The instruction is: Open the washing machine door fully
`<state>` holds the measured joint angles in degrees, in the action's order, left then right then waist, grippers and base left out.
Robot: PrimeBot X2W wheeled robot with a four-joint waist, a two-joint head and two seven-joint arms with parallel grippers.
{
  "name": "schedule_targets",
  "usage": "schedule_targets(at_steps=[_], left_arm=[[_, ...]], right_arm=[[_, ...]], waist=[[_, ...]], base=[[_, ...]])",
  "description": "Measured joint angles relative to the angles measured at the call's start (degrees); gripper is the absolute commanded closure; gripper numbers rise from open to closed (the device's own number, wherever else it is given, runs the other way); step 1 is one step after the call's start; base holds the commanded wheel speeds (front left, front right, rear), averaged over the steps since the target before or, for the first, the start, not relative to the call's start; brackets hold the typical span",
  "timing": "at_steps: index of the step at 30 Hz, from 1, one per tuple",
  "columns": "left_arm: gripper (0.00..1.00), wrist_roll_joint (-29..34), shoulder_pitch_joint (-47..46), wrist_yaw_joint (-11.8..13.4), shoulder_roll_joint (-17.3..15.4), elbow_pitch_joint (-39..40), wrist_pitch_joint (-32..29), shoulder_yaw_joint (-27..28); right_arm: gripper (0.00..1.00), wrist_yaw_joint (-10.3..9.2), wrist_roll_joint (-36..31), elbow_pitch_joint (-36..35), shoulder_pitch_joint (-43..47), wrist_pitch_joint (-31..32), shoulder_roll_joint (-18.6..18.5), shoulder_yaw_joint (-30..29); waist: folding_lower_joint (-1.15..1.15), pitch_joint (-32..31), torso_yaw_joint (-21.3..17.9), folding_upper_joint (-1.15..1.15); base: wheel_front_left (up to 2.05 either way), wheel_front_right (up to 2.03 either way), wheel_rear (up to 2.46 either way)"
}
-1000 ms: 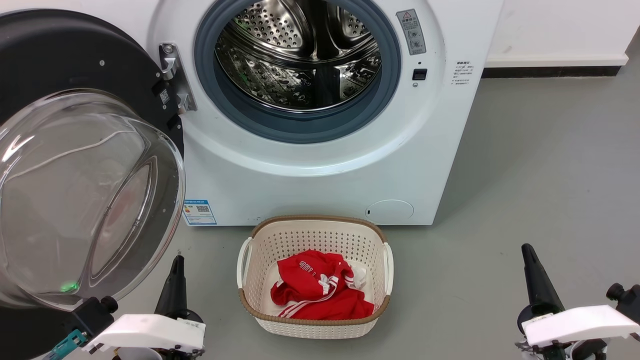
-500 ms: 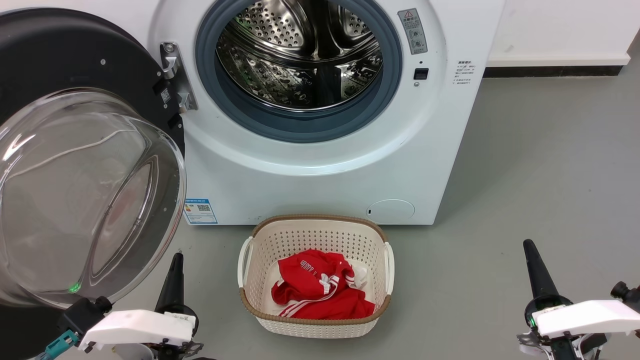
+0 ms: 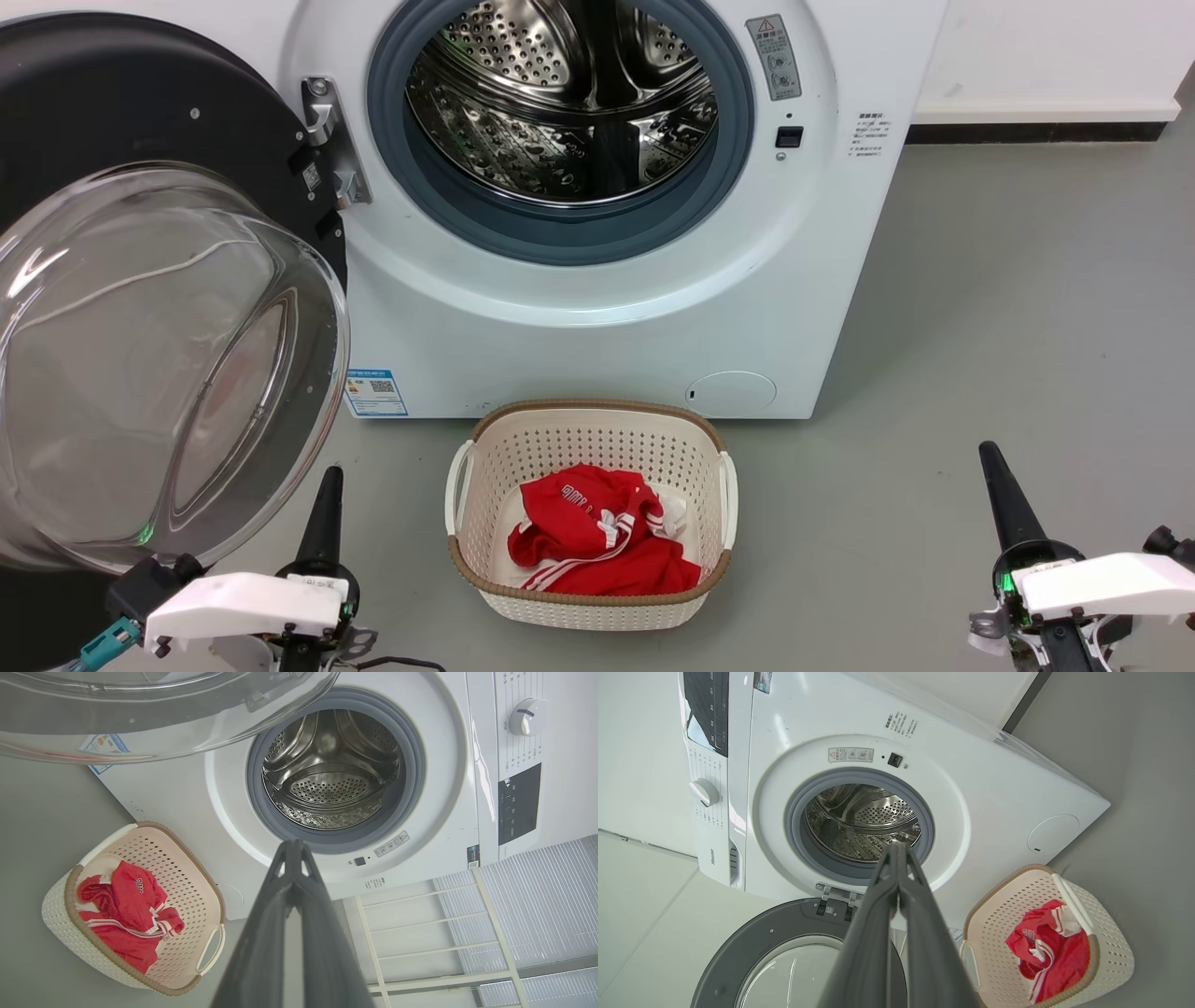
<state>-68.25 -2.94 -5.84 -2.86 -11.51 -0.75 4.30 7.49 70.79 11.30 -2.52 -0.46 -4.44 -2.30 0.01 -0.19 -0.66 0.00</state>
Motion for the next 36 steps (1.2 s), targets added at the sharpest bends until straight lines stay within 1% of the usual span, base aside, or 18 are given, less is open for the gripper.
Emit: schedule_targets(at_steps=[6,8,36], left_arm=[[1.0,-3.4,-0.5,-0.2,0.0,-0.3,-0.7,0.3],[1.0,-5.7,-0.7,-0.3,0.0,-0.6,-1.3,0.5],[1.0,-19.0,-2.3,-1.2,0.0,-2.0,-4.6,1.7]], right_arm=[[1.0,0.0,3.3,0.4,-0.5,0.7,0.0,-0.3],[1.0,0.0,5.5,0.6,-0.7,1.1,0.0,-0.5],[1.0,0.0,18.2,2.1,-2.4,4.3,0.1,-1.8]], waist=[[0.0,0.0,0.1,0.0],[0.0,0.1,0.1,0.0],[0.0,0.3,0.5,0.0]], base=[[0.0,0.0,0.0],[0.0,0.0,0.0],[0.0,0.0,0.0]])
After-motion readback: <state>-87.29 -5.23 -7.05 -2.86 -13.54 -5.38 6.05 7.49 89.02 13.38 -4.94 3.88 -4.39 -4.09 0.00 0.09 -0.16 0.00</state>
